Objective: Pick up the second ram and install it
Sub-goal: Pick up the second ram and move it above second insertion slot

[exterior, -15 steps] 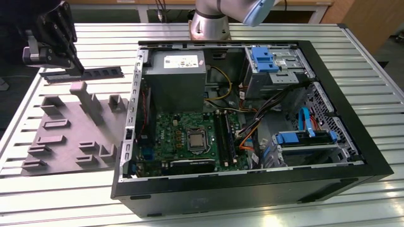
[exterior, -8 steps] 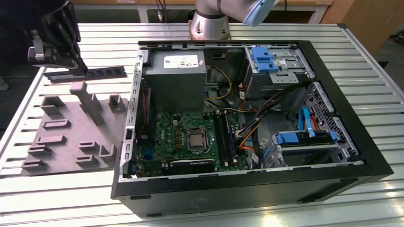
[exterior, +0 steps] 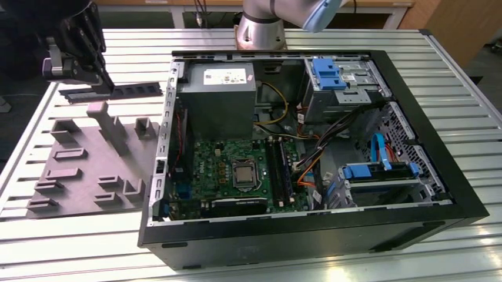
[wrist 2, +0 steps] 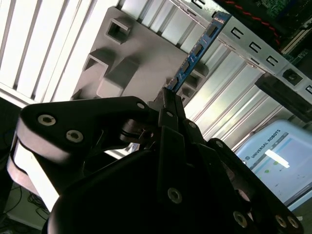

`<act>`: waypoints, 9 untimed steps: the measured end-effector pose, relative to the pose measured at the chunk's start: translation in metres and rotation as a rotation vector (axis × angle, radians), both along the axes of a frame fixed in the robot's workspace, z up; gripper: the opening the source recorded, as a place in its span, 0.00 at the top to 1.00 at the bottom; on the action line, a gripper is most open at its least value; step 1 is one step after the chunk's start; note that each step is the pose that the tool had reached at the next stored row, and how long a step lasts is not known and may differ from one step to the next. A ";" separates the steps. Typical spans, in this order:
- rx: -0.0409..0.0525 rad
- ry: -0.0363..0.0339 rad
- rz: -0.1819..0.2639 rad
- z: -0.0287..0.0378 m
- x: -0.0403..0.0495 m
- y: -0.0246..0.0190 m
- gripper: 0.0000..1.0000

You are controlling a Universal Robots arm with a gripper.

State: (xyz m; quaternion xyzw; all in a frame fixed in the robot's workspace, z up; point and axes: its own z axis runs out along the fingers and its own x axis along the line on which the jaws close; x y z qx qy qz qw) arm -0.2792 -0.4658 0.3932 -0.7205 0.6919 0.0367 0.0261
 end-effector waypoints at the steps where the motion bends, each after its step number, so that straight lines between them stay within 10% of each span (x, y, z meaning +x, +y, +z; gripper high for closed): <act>1: 0.0000 0.0000 0.000 0.0000 0.0011 0.0000 0.88; 9: 0.0000 0.0000 0.000 0.0000 0.0097 0.0000 0.88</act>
